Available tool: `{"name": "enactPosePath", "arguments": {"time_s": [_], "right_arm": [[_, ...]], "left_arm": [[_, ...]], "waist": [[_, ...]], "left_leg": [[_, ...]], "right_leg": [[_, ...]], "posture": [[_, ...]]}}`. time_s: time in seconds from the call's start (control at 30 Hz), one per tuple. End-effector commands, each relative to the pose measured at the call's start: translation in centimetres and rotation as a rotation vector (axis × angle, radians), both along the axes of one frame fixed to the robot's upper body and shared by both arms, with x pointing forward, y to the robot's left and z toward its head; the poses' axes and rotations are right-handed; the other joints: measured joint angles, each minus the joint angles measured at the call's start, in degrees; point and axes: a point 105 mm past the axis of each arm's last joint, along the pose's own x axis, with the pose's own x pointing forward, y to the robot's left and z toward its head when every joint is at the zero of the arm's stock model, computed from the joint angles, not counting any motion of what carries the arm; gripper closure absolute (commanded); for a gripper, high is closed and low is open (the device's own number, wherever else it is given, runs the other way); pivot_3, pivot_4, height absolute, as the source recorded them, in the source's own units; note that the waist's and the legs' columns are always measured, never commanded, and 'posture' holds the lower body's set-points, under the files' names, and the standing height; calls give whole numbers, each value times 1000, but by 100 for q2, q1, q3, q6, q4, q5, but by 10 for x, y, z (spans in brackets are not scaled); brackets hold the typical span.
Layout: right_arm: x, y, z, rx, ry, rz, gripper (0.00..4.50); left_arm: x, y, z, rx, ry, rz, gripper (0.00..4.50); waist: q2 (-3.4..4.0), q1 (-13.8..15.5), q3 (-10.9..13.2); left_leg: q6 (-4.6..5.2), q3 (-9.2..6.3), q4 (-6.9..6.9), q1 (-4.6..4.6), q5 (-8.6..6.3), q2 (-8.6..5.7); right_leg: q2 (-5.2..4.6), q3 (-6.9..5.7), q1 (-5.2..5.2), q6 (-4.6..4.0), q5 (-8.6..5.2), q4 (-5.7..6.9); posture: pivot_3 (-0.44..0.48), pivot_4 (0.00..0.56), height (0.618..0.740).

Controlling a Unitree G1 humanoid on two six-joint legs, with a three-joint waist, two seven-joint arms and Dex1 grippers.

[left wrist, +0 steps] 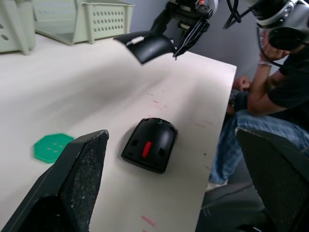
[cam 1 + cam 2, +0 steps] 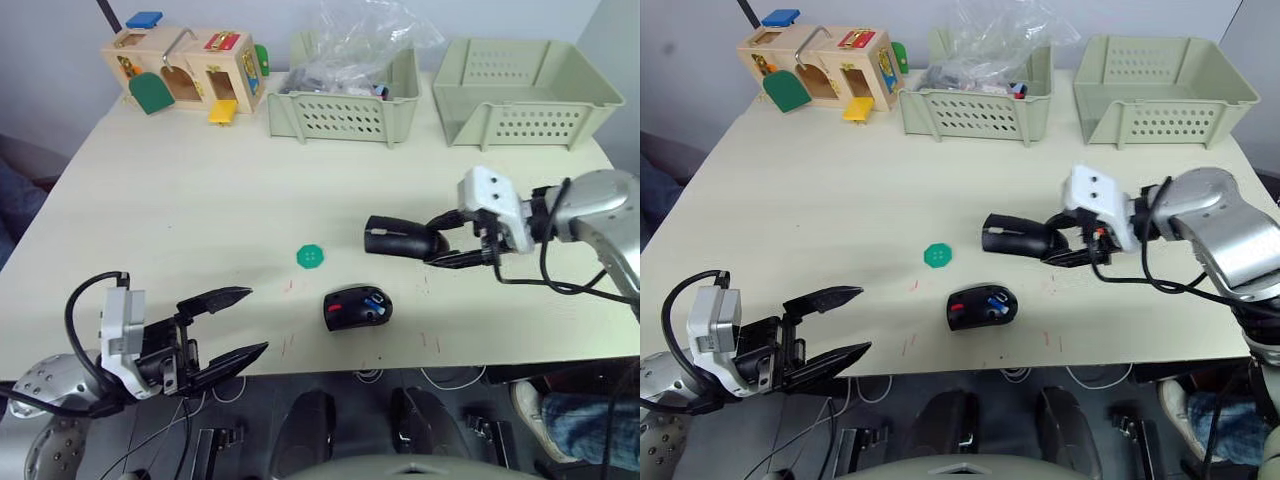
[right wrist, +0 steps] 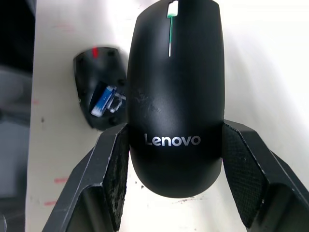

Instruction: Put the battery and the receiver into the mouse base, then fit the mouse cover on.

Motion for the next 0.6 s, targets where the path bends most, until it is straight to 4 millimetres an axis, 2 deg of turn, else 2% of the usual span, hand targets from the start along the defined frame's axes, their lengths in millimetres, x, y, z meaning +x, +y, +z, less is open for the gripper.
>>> {"name": "enactPosePath", "arguments": {"time_s": [0.03, 0.17, 0.23, 0.47, 0.6], "right_arm": [[-14, 16, -2, -69, 27, 76, 2267], [-10, 28, -17, -132, 33, 75, 2267], [-7, 34, -23, -135, 38, 65, 2267], [-5, 45, -39, -154, 45, 62, 2267], [-11, 51, -45, -159, 71, 94, 2267]], "left_arm": [[-4, 8, 18, -74, -102, -62, 0], [-1, 16, 19, -78, -17, -69, 0], [0, 18, 19, -83, -29, -63, 0], [-5, 29, 5, -63, -5, -18, 0], [-9, 33, -2, -52, 10, -4, 0]], "waist": [[1, 2, 1], [-2, -27, 1], [-1, -53, 1], [-1, -67, 2], [-1, -68, 1]], "left_leg": [[0, -1, -1, 0, 0, 0], [-1, 0, 0, -2, 0, -1], [-1, -1, 0, -2, 0, -2], [-1, 2, -1, -3, 0, -3], [-1, 1, -1, -2, 0, -2]], "right_leg": [[-1, -1, 0, 0, 0, 0], [-3, -2, 0, -1, 0, -2], [-4, -3, 0, -1, 0, -1], [-4, -1, -1, 0, 0, -1], [-3, -2, -2, -1, 0, 1]], "posture": [[0, 150, 740], [0, 150, 740], [0, 150, 740], [0, 150, 740], [0, 150, 740]]}}
